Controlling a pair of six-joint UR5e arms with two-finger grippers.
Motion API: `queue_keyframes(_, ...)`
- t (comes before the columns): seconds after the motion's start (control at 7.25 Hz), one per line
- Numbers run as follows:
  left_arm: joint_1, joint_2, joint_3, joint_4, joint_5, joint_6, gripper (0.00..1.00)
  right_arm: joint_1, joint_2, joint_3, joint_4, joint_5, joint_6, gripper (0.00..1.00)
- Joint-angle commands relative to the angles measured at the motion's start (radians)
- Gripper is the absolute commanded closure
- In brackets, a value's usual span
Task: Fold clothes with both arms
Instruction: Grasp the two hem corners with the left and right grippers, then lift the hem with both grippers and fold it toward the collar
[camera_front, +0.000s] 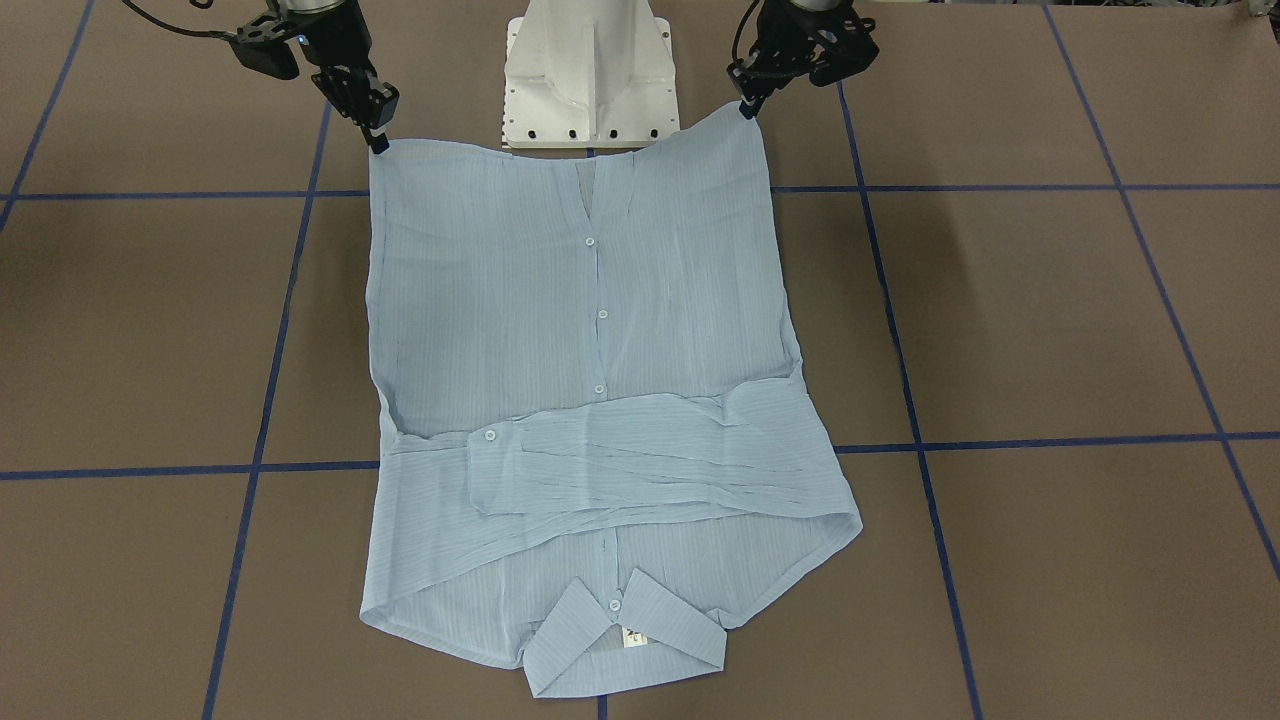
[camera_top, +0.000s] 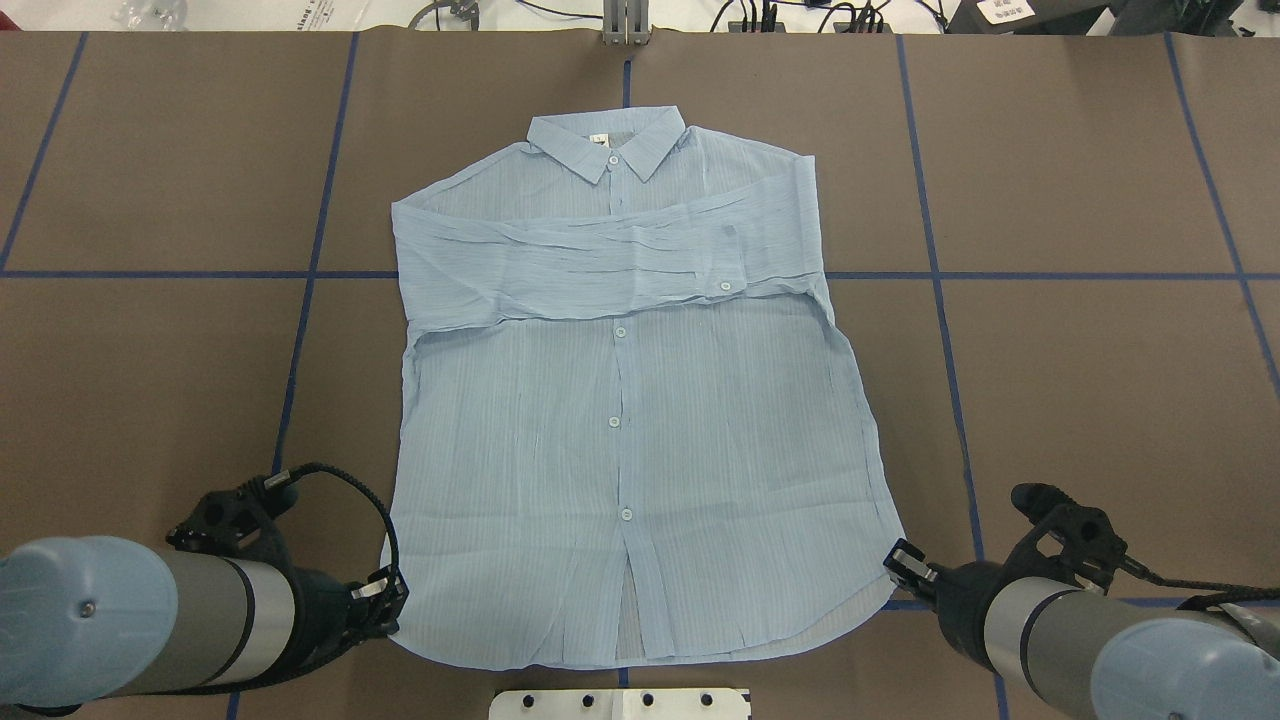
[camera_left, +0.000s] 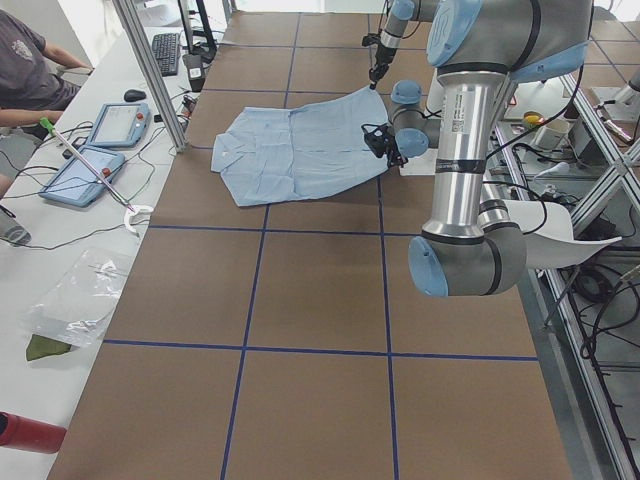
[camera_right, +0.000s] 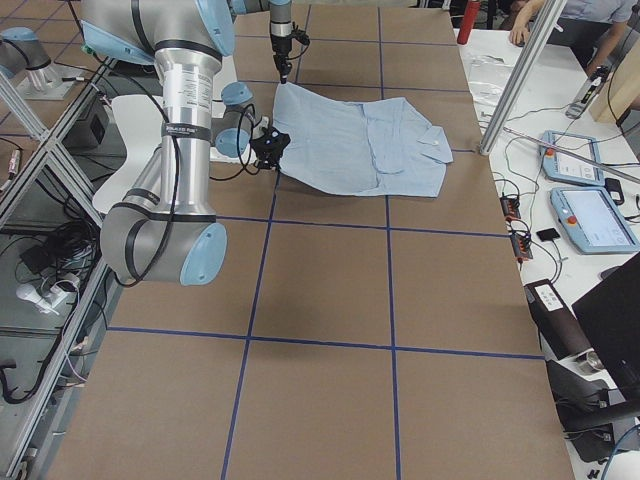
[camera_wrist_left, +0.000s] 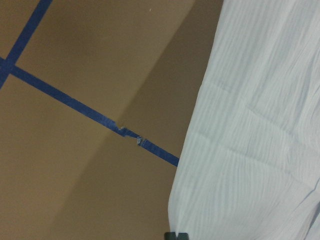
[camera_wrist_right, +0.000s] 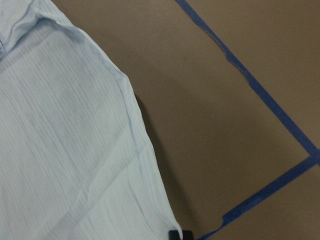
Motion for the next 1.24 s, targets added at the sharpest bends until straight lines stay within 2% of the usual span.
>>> queue_keyframes(0.0,-0.114,-0.060,0.009,0.022,-0.004,0.146,1.00,0.088,0.067,-0.003,0.000,0.015,-0.001,1.00)
queue_keyframes(0.14,-0.189,-0.099,0.018,0.037,-0.004,0.184,1.00,0.156,0.102,-0.004,0.000,0.031,0.001,1.00)
queue_keyframes(0.41,-0.252,-0.121,0.023,0.044,-0.012,0.218,1.00,0.228,0.136,-0.001,0.000,0.020,0.014,1.00)
queue_keyframes(0.83,-0.398,-0.192,0.024,0.105,-0.096,0.231,1.00,0.358,0.181,-0.003,0.001,0.015,0.019,1.00)
queue_keyframes(0.97,-0.406,-0.199,0.046,0.102,-0.096,0.231,1.00,0.389,0.216,-0.035,0.002,0.006,0.016,1.00)
queue_keyframes(1.1,-0.445,-0.268,0.129,0.102,-0.098,0.250,1.00,0.433,0.300,-0.137,0.000,0.011,0.010,1.00)
